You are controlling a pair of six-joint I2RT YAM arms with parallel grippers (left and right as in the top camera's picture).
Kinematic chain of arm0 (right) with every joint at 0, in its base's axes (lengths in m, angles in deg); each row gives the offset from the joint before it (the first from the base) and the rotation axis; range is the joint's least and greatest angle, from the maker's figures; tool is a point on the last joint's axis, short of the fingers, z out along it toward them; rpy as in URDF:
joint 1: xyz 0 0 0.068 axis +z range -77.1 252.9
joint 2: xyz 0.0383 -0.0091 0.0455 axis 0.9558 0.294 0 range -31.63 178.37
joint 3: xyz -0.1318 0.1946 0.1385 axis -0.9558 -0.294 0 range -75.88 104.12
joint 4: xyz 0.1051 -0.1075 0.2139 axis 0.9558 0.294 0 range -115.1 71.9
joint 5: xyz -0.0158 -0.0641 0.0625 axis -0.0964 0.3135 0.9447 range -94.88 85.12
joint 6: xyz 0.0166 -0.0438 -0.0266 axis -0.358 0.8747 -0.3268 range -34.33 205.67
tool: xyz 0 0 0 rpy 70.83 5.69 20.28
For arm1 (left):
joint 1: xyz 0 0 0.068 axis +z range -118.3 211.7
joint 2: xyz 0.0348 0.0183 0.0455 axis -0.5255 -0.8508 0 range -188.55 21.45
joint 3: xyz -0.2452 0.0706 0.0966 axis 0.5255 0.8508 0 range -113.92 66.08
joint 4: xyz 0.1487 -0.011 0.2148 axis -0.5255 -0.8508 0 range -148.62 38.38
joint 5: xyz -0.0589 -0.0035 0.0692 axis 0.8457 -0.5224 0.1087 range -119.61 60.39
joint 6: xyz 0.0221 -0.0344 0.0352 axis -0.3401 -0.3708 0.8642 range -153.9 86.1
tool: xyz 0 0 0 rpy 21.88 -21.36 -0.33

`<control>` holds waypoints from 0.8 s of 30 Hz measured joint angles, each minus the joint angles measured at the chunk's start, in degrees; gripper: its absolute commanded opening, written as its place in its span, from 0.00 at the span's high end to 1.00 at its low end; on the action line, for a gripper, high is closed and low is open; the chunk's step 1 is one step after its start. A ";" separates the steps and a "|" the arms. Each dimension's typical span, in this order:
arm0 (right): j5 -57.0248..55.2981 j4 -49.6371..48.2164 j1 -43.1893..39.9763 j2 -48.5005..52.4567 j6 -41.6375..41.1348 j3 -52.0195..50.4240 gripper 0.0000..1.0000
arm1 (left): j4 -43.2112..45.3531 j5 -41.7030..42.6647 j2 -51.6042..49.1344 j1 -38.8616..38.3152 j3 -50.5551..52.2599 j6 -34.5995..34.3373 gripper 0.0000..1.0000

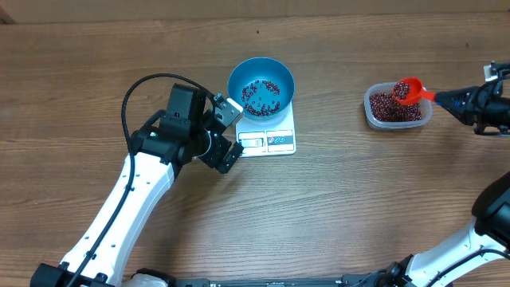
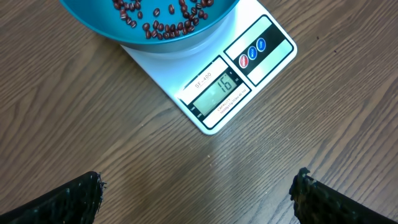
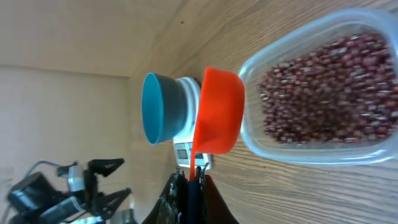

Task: Scoop item into bowl and weigh 150g on scale
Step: 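Lift the filled scoop and carry it over the bowl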

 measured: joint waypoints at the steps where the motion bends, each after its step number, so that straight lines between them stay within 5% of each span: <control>1: 1.01 0.42 0.00 0.00 0.26 0.00 0.96 | 0.00 0.00 0.00 0.00 0.00 0.00 0.00; 24: 6.36 -2.32 23.80 0.00 -2.47 0.26 0.96 | 0.00 0.00 0.00 0.00 0.00 0.00 0.00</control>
